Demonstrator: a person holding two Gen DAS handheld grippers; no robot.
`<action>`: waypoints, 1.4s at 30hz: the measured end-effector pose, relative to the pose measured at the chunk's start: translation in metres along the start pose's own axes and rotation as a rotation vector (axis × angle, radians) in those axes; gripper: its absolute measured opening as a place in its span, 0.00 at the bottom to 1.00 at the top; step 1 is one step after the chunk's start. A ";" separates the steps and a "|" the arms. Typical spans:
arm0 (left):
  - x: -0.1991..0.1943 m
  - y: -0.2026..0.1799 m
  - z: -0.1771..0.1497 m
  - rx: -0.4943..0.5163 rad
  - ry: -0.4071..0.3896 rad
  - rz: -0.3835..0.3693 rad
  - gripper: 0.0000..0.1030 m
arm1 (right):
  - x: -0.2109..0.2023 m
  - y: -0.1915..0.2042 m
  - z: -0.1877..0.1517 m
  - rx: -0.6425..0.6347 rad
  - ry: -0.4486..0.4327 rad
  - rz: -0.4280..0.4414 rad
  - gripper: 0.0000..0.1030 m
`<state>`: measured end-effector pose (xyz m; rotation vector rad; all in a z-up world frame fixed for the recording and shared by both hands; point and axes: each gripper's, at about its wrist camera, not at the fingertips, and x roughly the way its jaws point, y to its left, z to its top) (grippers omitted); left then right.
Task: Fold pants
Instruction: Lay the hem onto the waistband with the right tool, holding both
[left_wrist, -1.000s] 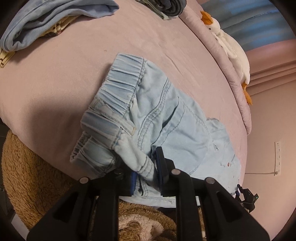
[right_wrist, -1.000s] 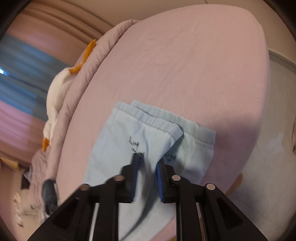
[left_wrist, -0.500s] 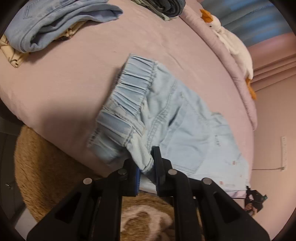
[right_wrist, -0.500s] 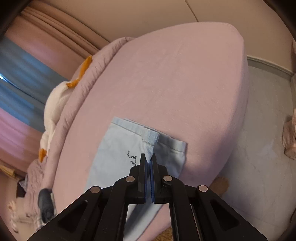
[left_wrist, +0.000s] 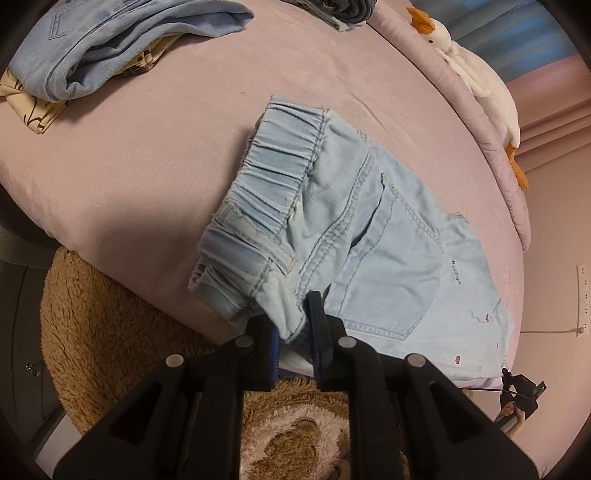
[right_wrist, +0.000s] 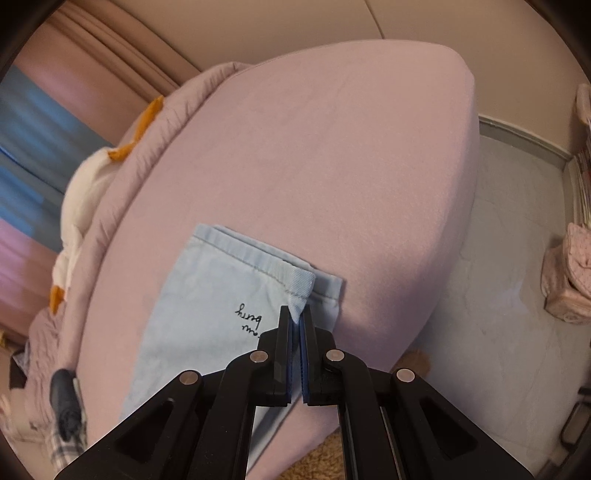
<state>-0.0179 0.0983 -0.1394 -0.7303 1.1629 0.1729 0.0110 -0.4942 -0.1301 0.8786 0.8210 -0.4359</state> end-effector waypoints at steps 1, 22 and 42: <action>0.000 -0.001 -0.001 0.004 -0.003 0.009 0.14 | 0.007 0.000 0.000 0.006 0.010 -0.012 0.04; 0.010 0.007 -0.003 0.031 -0.010 0.028 0.17 | 0.020 0.003 -0.001 0.000 0.052 -0.129 0.04; 0.014 0.021 -0.002 -0.031 -0.008 -0.030 0.17 | 0.025 0.014 -0.003 -0.084 0.036 -0.218 0.04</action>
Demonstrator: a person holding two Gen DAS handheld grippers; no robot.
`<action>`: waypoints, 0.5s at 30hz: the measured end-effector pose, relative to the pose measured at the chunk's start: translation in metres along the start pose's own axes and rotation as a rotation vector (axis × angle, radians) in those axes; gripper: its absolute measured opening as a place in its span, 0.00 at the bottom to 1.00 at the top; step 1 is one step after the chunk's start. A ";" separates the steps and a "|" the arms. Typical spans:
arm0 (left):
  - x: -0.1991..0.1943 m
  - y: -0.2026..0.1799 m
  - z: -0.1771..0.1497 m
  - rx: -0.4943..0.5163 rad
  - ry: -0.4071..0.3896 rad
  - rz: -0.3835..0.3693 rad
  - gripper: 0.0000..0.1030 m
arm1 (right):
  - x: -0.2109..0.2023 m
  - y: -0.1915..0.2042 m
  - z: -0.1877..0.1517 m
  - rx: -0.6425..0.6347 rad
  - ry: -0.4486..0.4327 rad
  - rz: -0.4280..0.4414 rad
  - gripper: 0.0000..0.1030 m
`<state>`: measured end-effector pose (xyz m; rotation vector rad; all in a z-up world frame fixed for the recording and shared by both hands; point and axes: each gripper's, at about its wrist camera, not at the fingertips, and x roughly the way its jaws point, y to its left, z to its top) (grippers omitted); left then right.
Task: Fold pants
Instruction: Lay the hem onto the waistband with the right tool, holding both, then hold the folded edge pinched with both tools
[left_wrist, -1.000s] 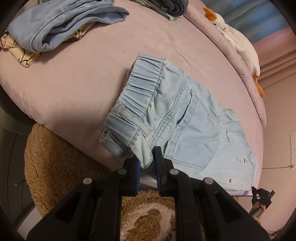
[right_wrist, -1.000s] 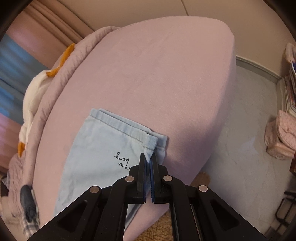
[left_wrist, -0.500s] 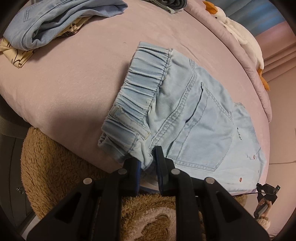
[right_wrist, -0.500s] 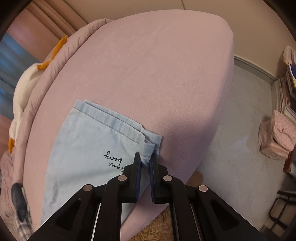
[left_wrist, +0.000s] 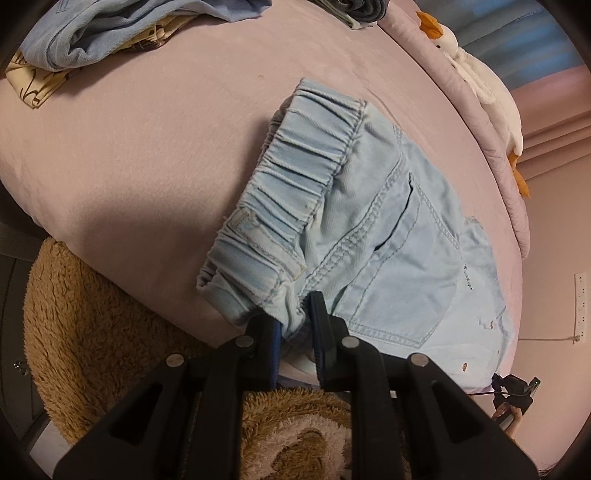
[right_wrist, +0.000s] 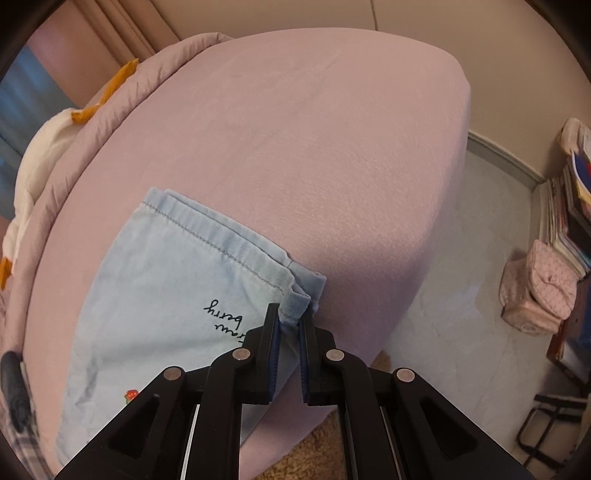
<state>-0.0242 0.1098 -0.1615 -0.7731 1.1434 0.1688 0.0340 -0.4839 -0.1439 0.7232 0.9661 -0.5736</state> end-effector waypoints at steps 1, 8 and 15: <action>0.000 -0.001 0.000 0.001 0.001 0.000 0.17 | 0.000 0.001 0.000 -0.005 -0.002 -0.006 0.04; -0.001 0.003 0.001 0.000 0.002 -0.007 0.17 | 0.001 0.003 0.000 -0.024 -0.010 -0.025 0.04; -0.002 0.004 0.001 0.003 0.003 -0.004 0.17 | 0.002 0.006 0.000 -0.028 -0.014 -0.032 0.04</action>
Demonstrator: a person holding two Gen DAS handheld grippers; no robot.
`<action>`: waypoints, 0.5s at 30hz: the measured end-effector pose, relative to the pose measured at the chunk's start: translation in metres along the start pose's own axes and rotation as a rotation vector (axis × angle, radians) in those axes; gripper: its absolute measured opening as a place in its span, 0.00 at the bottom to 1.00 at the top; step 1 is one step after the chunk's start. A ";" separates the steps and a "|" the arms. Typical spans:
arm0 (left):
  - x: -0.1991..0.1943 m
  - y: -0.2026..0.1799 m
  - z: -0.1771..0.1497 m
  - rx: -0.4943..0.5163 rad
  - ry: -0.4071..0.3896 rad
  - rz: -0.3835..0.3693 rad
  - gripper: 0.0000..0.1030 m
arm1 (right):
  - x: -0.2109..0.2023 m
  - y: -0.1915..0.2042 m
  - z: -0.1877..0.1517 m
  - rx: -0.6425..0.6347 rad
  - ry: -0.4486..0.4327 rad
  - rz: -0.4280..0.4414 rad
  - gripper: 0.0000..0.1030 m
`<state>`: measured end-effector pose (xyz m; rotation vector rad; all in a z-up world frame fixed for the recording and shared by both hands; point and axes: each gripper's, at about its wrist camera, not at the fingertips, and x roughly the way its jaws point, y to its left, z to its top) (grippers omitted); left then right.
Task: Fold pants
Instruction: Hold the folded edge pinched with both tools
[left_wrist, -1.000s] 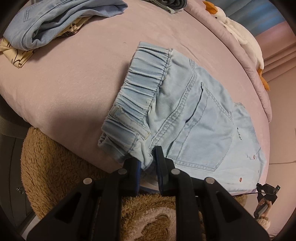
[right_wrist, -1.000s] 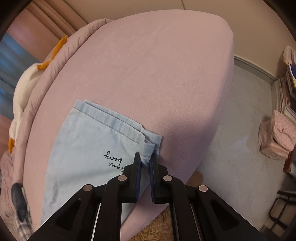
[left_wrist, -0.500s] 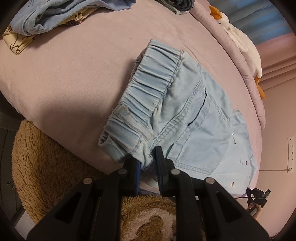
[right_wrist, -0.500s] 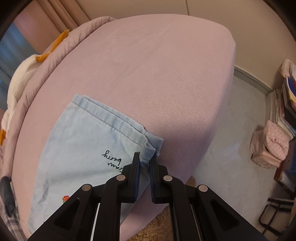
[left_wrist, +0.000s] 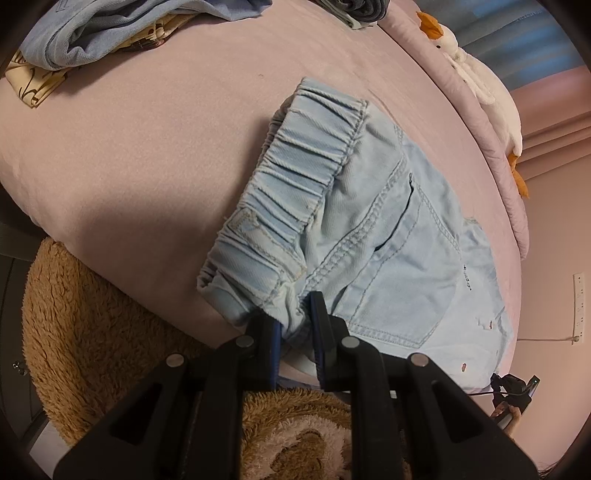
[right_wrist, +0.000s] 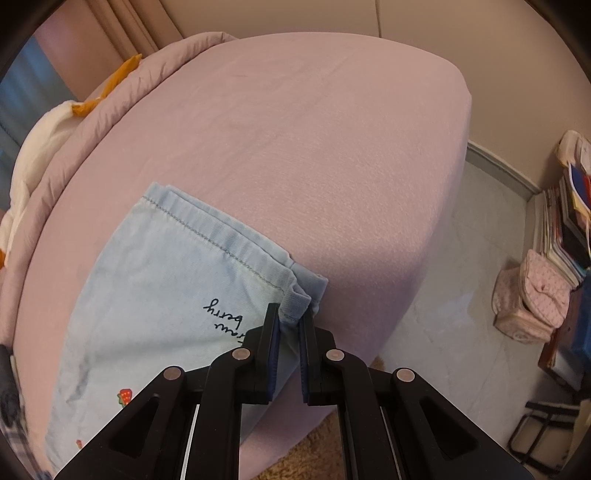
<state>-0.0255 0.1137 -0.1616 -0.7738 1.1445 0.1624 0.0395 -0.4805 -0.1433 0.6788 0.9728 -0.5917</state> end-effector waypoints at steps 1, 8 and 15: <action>0.000 0.000 0.000 0.001 0.000 0.000 0.17 | 0.000 0.000 -0.001 0.000 -0.001 -0.002 0.04; 0.000 -0.001 0.001 0.004 0.000 0.004 0.17 | -0.001 0.001 -0.001 -0.004 -0.004 -0.007 0.04; 0.000 -0.001 0.001 0.002 0.000 0.002 0.17 | 0.000 -0.002 0.000 0.004 0.002 0.007 0.04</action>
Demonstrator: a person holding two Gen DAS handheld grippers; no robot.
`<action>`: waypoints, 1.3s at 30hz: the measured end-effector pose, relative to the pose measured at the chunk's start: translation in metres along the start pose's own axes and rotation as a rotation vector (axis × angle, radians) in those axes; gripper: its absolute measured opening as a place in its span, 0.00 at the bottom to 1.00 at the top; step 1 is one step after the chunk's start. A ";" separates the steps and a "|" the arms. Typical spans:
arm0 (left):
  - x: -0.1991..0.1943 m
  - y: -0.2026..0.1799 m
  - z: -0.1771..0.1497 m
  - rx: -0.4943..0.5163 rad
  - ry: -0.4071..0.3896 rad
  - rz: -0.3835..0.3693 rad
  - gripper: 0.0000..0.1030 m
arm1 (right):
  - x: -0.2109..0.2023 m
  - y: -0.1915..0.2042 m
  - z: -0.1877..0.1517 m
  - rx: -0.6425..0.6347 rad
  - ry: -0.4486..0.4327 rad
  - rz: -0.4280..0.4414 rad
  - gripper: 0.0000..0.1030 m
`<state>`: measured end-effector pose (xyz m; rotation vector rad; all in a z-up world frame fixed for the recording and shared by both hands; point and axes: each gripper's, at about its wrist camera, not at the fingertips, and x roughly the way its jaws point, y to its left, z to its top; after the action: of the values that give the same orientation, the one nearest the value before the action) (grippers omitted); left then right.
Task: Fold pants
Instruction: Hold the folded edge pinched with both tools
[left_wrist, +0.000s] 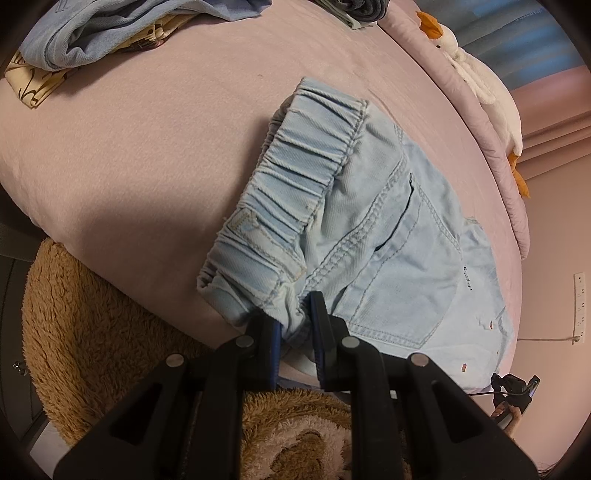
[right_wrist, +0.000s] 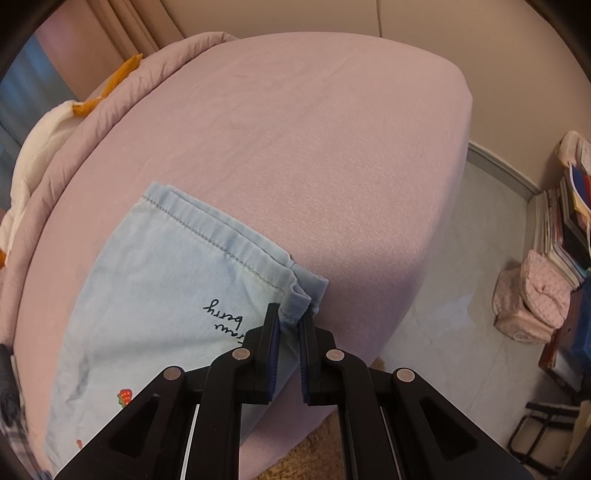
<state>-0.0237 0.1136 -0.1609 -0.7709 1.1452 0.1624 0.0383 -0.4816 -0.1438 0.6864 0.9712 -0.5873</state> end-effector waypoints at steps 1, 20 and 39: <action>0.000 0.000 0.000 0.000 0.000 0.000 0.17 | 0.000 0.000 0.000 -0.001 0.000 0.001 0.04; 0.001 0.000 0.000 0.004 0.000 -0.001 0.17 | 0.001 -0.002 0.002 0.009 0.014 0.021 0.04; 0.001 0.000 -0.001 0.003 -0.001 -0.002 0.17 | 0.002 -0.008 0.005 0.007 0.015 0.037 0.04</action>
<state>-0.0238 0.1131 -0.1619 -0.7689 1.1435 0.1596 0.0358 -0.4909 -0.1464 0.7141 0.9685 -0.5542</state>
